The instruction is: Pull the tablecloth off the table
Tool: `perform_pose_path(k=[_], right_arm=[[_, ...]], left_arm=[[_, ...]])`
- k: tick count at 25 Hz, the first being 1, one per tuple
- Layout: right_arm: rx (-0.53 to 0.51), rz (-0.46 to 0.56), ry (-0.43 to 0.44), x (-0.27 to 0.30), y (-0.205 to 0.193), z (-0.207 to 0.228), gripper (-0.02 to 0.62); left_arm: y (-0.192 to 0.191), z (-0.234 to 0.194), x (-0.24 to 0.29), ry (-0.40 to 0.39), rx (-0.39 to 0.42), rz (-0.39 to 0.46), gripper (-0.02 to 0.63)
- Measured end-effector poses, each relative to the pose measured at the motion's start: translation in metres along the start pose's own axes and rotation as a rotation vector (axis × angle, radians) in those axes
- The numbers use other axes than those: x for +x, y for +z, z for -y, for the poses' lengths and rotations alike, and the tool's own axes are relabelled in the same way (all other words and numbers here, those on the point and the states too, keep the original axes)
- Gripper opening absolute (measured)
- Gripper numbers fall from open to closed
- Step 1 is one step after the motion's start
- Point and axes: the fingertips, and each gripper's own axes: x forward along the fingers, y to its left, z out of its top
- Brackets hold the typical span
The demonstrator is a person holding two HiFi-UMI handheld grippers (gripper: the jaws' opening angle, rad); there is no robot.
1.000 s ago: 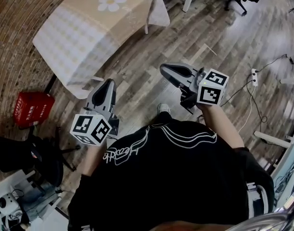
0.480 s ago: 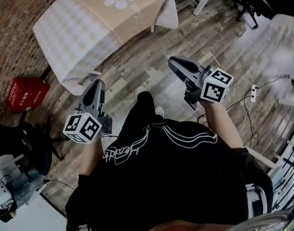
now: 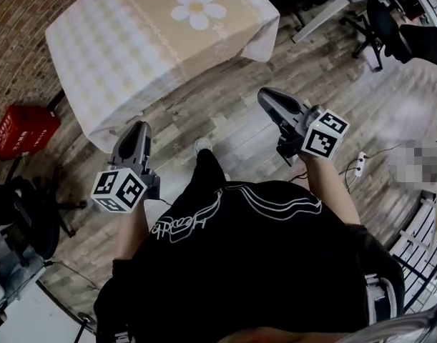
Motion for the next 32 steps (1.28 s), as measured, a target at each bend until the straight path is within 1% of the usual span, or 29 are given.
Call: perform_pose_path(k=[3, 5, 8, 11, 15, 17, 19, 23, 27, 29, 32], right_arm=[[-0.027, -0.008, -0.024, 0.022, 0.021, 0.023, 0.047], [-0.005, -0.001, -0.048, 0.034, 0.034, 0.043, 0.072], [0.016, 0.011, -0.074, 0.05, 0.05, 0.068, 0.084], [-0.022, -0.001, -0.096, 0.061, 0.058, 0.087, 0.107], [-0.05, -0.045, -0.076, 0.072, 0.065, 0.108, 0.121], [-0.098, -0.085, -0.074, 0.075, 0.065, 0.12, 0.128], [-0.149, -0.122, -0.075, 0.073, 0.066, 0.134, 0.147], [-0.178, -0.154, -0.067, 0.062, 0.066, 0.164, 0.182], [-0.227, -0.193, -0.083, 0.045, 0.069, 0.205, 0.202], [-0.278, -0.227, -0.111, 0.04, 0.069, 0.227, 0.209], [-0.32, -0.267, -0.195, 0.037, 0.066, 0.268, 0.213]], left_arm=[[0.012, -0.03, 0.008, 0.045, 0.002, 0.001, 0.045], [0.02, -0.053, 0.011, 0.085, -0.007, 0.004, 0.065], [0.029, -0.081, 0.012, 0.134, -0.021, 0.008, 0.094], [0.033, -0.099, 0.008, 0.183, -0.015, 0.009, 0.117], [0.031, -0.111, -0.004, 0.28, -0.025, 0.039, 0.177], [0.026, -0.116, -0.009, 0.341, -0.023, 0.048, 0.2], [0.016, -0.12, -0.012, 0.407, -0.022, 0.05, 0.203], [-0.006, -0.122, -0.021, 0.535, -0.047, 0.068, 0.245], [-0.037, -0.13, -0.036, 0.665, -0.091, 0.066, 0.264], [-0.049, -0.14, -0.044, 0.718, -0.11, 0.068, 0.277], [-0.068, -0.162, -0.057, 0.803, -0.13, 0.059, 0.282]])
